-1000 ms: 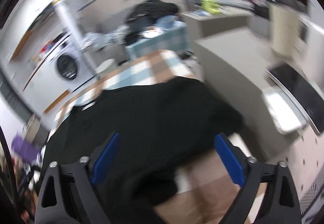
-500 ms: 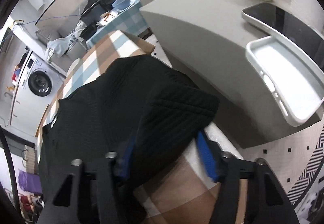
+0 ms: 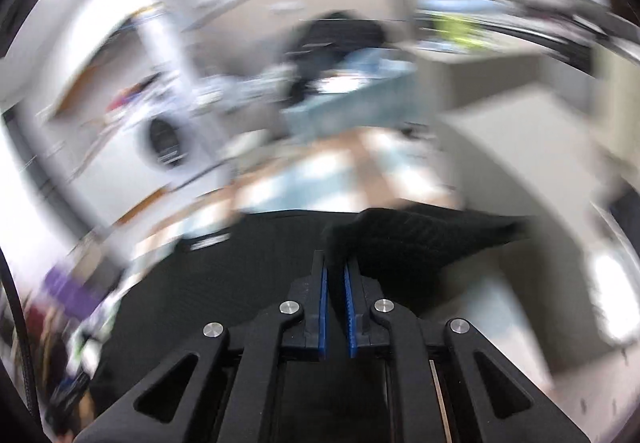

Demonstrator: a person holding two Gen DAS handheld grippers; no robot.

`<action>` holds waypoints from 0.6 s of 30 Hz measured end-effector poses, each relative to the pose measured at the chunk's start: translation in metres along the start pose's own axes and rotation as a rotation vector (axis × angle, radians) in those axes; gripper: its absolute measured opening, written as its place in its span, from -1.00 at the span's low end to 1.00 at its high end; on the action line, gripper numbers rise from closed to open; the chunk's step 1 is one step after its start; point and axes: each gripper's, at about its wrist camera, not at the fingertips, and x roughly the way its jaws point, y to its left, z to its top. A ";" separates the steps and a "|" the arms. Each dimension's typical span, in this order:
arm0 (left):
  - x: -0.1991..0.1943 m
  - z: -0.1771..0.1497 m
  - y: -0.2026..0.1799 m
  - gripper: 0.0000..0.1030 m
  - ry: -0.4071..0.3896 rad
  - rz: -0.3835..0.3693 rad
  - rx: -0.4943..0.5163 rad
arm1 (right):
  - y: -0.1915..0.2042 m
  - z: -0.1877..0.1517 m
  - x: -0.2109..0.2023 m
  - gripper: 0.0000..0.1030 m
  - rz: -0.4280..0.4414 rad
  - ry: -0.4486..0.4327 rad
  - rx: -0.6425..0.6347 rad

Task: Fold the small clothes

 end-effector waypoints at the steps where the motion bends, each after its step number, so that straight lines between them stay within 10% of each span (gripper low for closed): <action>1: -0.002 -0.001 0.003 0.98 -0.001 0.000 -0.007 | 0.018 -0.003 0.009 -0.82 0.062 0.042 -0.060; 10: -0.011 -0.013 0.014 0.98 0.012 0.022 -0.015 | 0.066 -0.071 0.075 -0.79 0.106 0.428 -0.279; 18: -0.002 -0.025 0.028 0.98 0.058 0.035 -0.080 | 0.056 -0.069 0.056 -0.12 0.155 0.382 -0.242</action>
